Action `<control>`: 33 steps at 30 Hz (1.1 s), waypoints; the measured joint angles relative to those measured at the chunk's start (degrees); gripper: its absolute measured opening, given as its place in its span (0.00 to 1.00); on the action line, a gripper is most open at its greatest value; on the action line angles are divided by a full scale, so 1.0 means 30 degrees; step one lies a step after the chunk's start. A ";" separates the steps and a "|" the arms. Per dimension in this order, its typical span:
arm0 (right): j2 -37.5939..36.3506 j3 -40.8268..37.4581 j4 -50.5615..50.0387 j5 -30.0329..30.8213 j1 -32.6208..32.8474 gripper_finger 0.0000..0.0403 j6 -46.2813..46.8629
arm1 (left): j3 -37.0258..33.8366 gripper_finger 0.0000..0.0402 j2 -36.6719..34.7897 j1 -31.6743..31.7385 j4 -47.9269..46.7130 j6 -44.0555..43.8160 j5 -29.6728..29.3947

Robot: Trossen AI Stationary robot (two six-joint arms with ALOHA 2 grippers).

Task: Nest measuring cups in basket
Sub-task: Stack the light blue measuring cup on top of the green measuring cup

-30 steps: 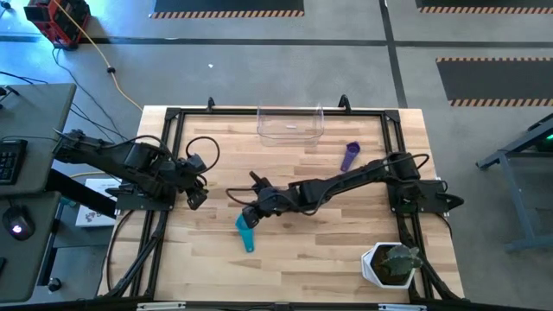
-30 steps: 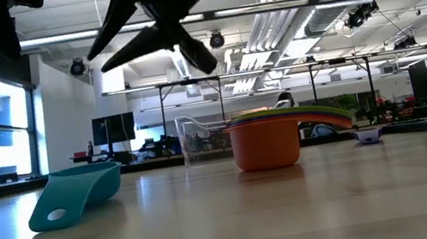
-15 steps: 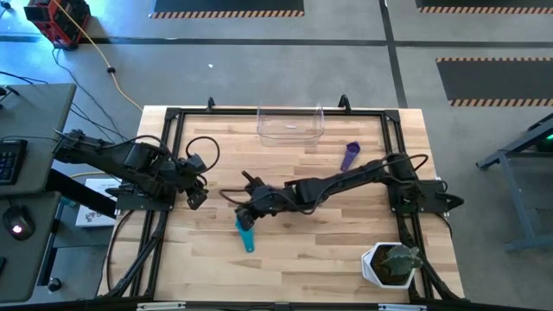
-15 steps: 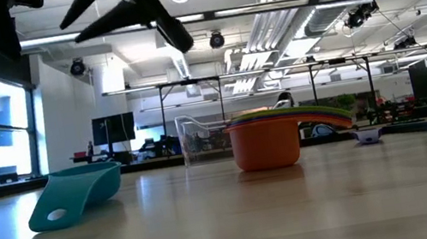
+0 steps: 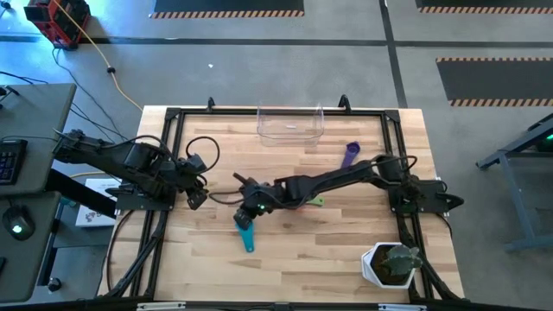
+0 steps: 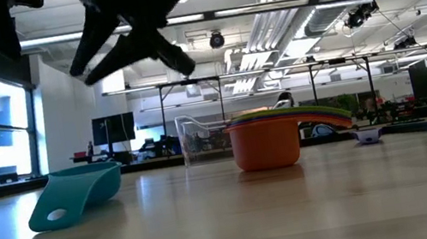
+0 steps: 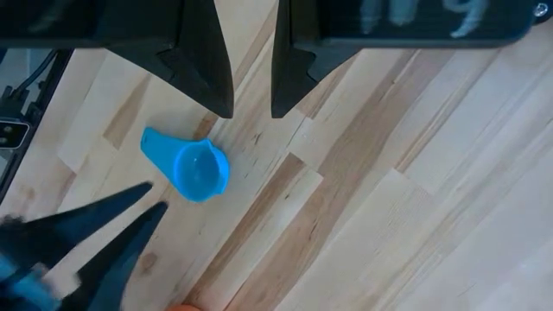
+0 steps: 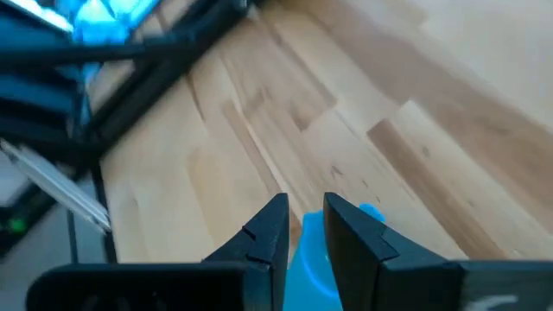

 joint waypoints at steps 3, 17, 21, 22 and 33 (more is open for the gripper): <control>0.0571 -0.0015 0.0168 -0.0622 -0.0007 0.17 -0.0715 | 0.0000 0.18 0.0000 -0.0003 0.0005 -0.0005 0.0000; 0.1161 -0.0029 0.0395 -0.1191 -0.0037 0.24 -0.2009 | 0.0000 0.18 0.0000 -0.0003 0.0012 -0.0007 0.0005; 0.1161 -0.0029 0.0532 -0.0758 -0.0088 0.31 -0.4721 | 0.0000 0.18 0.0000 -0.0004 0.0015 -0.0007 0.0000; 0.1161 -0.0029 0.0552 -0.0696 -0.0135 0.32 -0.5390 | 0.0000 0.18 0.0000 -0.0001 0.0011 -0.0007 0.0000; 0.1161 -0.0029 -0.0210 -0.0693 -0.0699 0.32 -0.7457 | 0.0000 0.18 0.0000 -0.0005 0.0015 -0.0342 0.0000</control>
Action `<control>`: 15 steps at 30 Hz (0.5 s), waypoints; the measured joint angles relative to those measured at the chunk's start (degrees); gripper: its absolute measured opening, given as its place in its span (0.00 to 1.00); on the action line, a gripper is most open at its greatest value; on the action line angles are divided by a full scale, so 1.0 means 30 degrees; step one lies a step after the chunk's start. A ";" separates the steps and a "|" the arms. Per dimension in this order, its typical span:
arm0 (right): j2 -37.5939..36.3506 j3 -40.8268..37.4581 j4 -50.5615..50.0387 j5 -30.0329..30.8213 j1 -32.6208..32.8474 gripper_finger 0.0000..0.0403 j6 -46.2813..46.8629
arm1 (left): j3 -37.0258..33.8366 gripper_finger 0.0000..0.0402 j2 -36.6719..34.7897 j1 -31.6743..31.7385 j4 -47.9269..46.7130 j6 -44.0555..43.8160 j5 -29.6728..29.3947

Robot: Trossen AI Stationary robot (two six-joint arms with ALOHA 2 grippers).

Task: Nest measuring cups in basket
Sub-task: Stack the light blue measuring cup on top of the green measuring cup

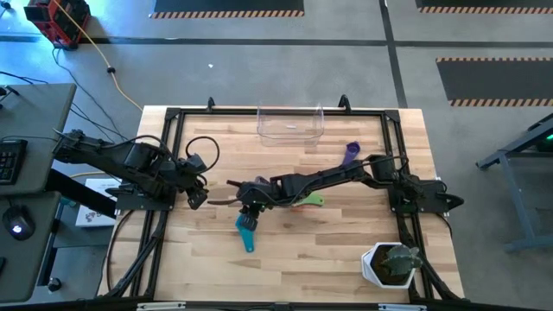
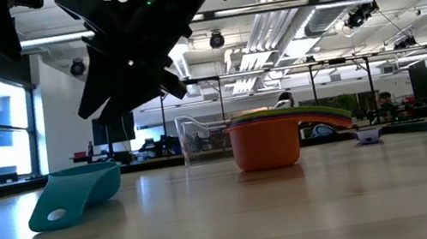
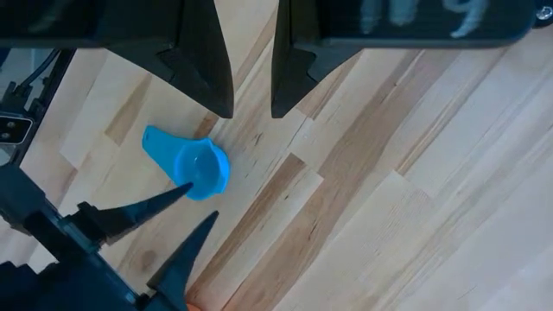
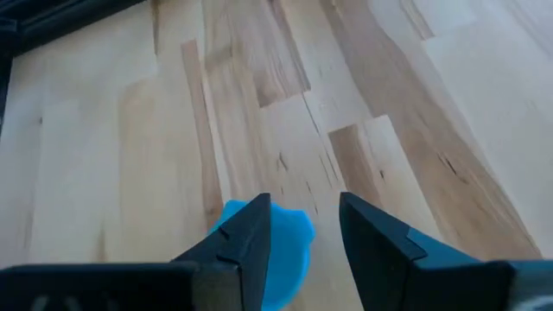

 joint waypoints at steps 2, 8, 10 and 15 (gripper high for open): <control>0.0000 0.0000 -0.0120 -0.0011 0.0015 0.32 -0.0218 | 0.0000 0.18 0.0000 0.0006 0.0000 0.0000 0.0000; 0.0000 -0.0007 -0.0872 -0.0057 0.0015 0.32 -0.0730 | 0.0000 0.18 0.0000 0.0000 0.0000 0.0000 0.0000; 0.0000 -0.0007 -0.0852 -0.0284 0.0015 0.32 -0.0736 | 0.0000 0.18 0.0000 0.0004 0.0000 0.0000 0.0000; 0.0651 -0.0036 -0.0885 -0.0617 0.0059 0.32 -0.0520 | 0.0000 0.18 0.0000 0.0001 0.0023 0.0000 0.0000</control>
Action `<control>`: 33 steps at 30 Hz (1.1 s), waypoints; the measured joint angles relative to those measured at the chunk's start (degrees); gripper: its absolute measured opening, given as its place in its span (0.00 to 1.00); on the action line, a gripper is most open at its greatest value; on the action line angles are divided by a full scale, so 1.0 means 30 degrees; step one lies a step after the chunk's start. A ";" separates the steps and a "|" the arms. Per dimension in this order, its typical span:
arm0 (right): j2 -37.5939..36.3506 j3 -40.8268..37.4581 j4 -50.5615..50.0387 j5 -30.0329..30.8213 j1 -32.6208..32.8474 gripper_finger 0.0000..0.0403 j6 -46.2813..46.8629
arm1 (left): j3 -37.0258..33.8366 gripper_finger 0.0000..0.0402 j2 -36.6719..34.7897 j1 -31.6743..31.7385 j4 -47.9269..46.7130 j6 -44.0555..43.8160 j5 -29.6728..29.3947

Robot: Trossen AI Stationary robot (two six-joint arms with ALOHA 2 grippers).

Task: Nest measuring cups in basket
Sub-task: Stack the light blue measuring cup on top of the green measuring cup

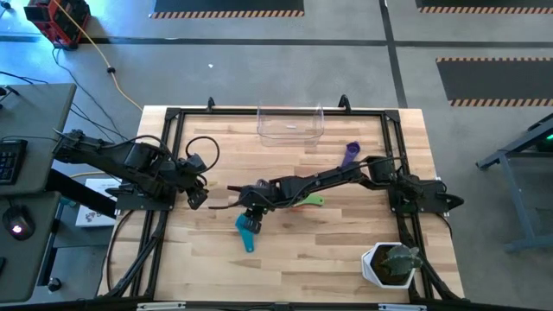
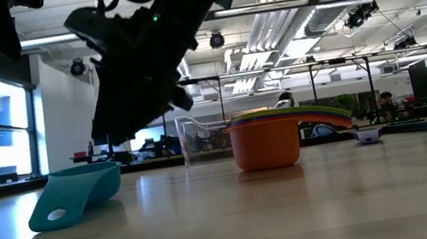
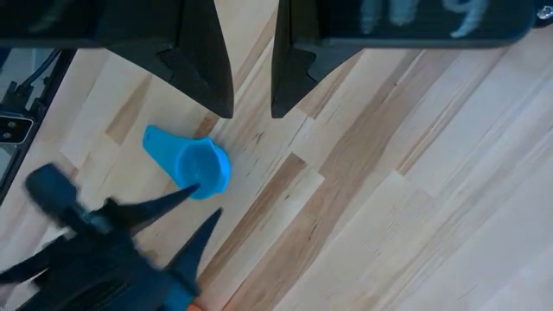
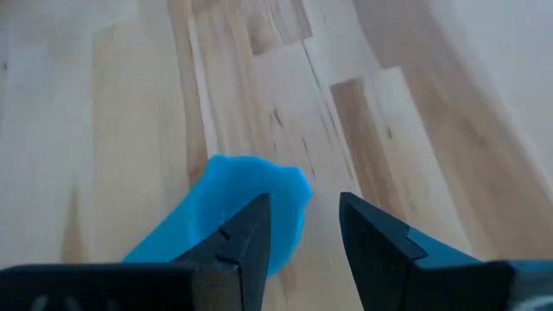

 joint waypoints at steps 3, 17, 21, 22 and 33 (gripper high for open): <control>0.0242 -0.0007 -0.0092 -0.0043 0.0081 0.32 0.0447 | 0.0000 0.18 0.0004 0.0001 0.0050 0.0000 0.0000; 0.0679 0.0007 -0.0190 0.0247 0.0174 0.32 0.0658 | 0.0000 0.18 0.0007 0.0002 0.0108 0.0007 -0.0100; 0.1024 0.0015 -0.0289 0.0003 0.0180 0.31 0.0854 | 0.0000 0.18 0.0005 0.0005 0.0091 0.0007 -0.0136; 0.1118 0.0019 -0.0103 -0.0087 0.0194 0.31 0.0879 | 0.0000 0.18 0.0002 0.0007 0.0095 0.0019 -0.0138; 0.1200 0.0022 -0.0142 -0.0278 0.0247 0.13 0.1843 | 0.0000 0.18 0.0000 -0.0001 0.0100 0.0168 -0.0430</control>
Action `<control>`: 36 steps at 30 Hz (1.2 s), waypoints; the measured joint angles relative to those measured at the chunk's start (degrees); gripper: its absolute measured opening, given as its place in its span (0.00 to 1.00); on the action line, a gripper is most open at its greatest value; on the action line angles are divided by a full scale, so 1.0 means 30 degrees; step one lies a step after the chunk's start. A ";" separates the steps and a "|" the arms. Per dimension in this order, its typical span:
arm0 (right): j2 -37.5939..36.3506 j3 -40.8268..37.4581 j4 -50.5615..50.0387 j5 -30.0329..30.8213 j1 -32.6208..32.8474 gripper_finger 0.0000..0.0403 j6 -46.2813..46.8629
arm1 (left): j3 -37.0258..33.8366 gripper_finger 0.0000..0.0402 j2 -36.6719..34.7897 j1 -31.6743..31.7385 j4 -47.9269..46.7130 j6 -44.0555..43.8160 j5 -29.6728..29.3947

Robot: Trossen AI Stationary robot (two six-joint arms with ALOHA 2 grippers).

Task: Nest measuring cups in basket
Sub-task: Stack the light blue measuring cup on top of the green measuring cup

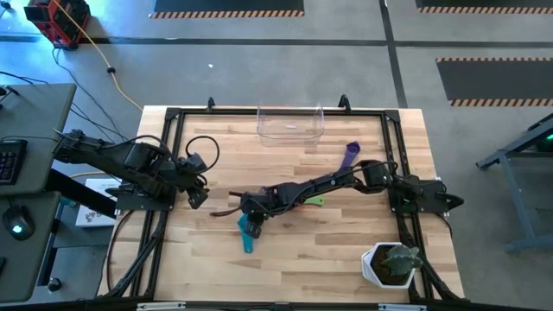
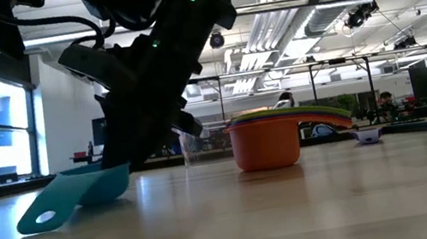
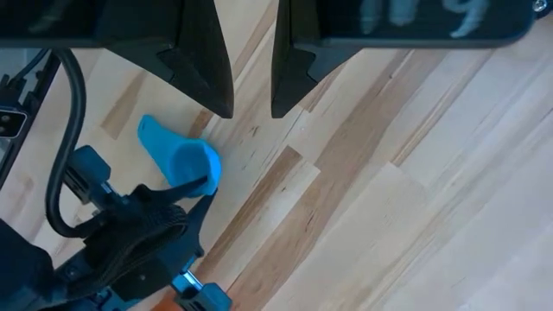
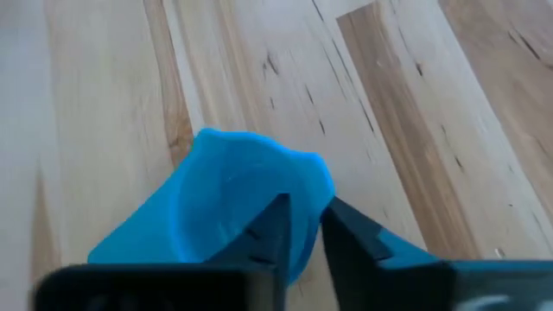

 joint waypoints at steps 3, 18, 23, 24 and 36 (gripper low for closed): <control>0.0000 0.0000 -0.0006 -0.0073 0.0000 0.03 -0.0028 | 0.0000 0.18 0.0000 0.0005 -0.0006 0.0158 -0.0002; -0.0342 0.2004 -0.3197 0.0088 -0.0160 0.01 -0.2622 | 0.0000 0.18 0.0000 0.0007 -0.0013 0.0356 0.0000; -0.0386 0.4591 -0.6199 0.0461 -0.0316 0.01 -0.5655 | 0.0000 0.18 0.0000 0.0002 -0.0005 0.0356 0.0000; -0.0386 0.5067 -0.6750 0.0461 -0.0371 0.01 -0.6213 | 0.0000 0.18 0.0003 0.0000 -0.0007 0.0356 0.0000; -0.0401 0.7517 -1.2170 0.2038 -0.0539 0.00 -1.0149 | 0.0000 0.18 0.0003 0.0007 -0.0007 0.0356 0.0000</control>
